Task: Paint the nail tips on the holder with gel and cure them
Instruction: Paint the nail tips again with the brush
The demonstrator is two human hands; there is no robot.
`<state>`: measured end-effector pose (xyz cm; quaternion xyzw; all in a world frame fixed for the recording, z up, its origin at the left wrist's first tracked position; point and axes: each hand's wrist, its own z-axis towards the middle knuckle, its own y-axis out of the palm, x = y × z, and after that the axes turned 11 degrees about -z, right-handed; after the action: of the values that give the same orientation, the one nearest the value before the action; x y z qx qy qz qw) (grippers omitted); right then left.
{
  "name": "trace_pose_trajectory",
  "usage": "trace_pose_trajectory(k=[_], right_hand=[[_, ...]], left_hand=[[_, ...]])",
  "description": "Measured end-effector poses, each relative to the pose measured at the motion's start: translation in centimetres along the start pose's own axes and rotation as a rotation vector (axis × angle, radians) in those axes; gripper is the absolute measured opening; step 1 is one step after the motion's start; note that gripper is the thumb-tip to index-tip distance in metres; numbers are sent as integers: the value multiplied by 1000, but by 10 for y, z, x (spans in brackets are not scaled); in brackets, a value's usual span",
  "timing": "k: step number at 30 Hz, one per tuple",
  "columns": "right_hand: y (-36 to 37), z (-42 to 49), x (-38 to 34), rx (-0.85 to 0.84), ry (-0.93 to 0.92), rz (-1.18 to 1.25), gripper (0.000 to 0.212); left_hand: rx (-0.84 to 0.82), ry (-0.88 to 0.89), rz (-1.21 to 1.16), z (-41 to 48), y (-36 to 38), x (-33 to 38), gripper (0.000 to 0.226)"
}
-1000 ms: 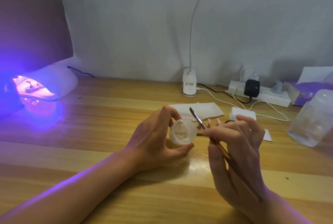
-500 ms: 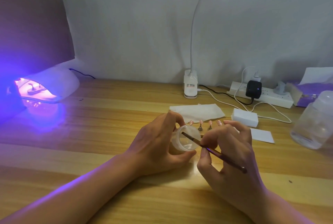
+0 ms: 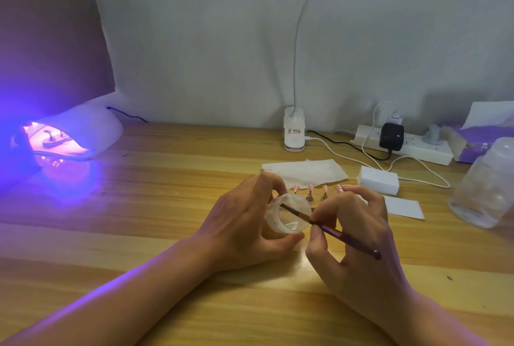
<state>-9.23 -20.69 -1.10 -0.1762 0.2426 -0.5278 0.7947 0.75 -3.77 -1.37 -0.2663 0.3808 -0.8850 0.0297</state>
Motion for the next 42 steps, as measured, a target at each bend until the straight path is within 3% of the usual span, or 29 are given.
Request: trace_pose_trajectory(k=[16,20,25,31,37,42], right_hand=[[0,-1,0,66,6,29,5],[-2,-1,2,144,-3,136,13],[-4,0,2,114,-61,141,14],[-4,3,8,75,123,201,19],[-2,5,12,47,251,201,27],[-5,6,11,-41,292,247,17]], left_hand=[[42,-39,-10,1,1,-1,63],[134,-87,-36,2,1,-2,59],[326,-245,-139,6,-2,-10,61],[397,-460,-306,12,-8,-29,49],[347,-588,-254,12,-9,-40,49],[325,-644,-252,14,-13,-43,49]])
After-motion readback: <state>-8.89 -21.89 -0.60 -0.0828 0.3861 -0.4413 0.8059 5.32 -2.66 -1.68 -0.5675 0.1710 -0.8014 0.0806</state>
